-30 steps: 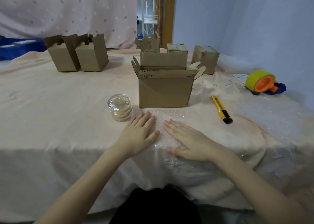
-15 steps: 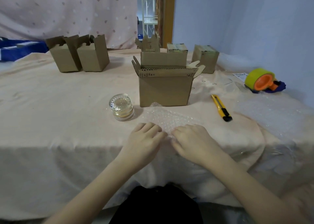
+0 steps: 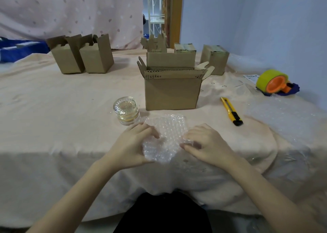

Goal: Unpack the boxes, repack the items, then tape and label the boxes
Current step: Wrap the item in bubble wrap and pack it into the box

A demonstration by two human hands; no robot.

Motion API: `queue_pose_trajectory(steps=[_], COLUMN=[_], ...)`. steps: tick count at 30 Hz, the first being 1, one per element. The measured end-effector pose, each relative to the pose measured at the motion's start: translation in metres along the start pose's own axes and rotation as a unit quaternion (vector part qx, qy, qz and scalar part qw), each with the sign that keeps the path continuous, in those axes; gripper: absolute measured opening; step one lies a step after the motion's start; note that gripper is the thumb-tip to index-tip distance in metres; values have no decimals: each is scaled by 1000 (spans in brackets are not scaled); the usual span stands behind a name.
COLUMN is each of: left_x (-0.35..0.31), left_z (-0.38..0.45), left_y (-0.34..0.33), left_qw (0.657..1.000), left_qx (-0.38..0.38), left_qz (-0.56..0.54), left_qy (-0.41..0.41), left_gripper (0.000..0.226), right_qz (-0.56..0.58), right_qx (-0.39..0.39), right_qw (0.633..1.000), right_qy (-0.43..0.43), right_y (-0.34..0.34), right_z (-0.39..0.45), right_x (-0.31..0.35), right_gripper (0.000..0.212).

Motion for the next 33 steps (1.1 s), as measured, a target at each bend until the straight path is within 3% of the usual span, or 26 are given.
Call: queue_pose_trajectory(steps=[2,5,8,10,15,18,21,25,27,29,31,33], left_x=[-3,9,19,21,30,26,21,13,3,-10,-13,-5], left_z=[-2,-9,-15,-15,-1,7,13,24,30,37,40,43], left_y=[3,12,14,10,13,12,10,7,3,2,-7,-15], left_qw=[999,985,947,934,918,907,889,873,865,870,900,933], left_qx=[-36,-121,-185,-191,-170,-158,-126,-135,-150,-180,-153,-95], left_qz=[17,-58,-161,-158,49,115,211,335,397,430,405,348], left_qy=[7,109,209,257,356,374,386,328,269,162,59,-3], left_gripper=[50,52,48,48,46,33,34,44,29,9,14,20], right_qz=[22,75,120,129,82,36,0,-134,-172,-169,-147,-97], right_qx=[-1,39,28,18,-5,6,7,32,-11,-41,55,162], right_qw=[997,976,962,955,948,941,938,939,957,980,988,982], right_qy=[-71,-199,-244,-268,-308,-338,-346,-315,-233,-99,-1,7], right_y=[0,-8,-9,-9,-8,-11,-13,-16,-15,-19,-37,-49], right_z=[2,-5,-3,1,17,21,22,31,38,43,42,37], right_x=[-7,-23,-24,-25,-27,-32,-32,-23,-14,-2,3,4], right_gripper=[26,16,12,10,12,18,20,29,32,34,42,68])
Point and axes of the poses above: each hand's wrist, its own z-axis towards the middle knuckle, its own y-axis out of the back of the hand, x = y × z, the point moved 7 cm from there along z, towards the middle knuckle, and after that the axes turned 8 degrees about -z, right-handed, at the moved point
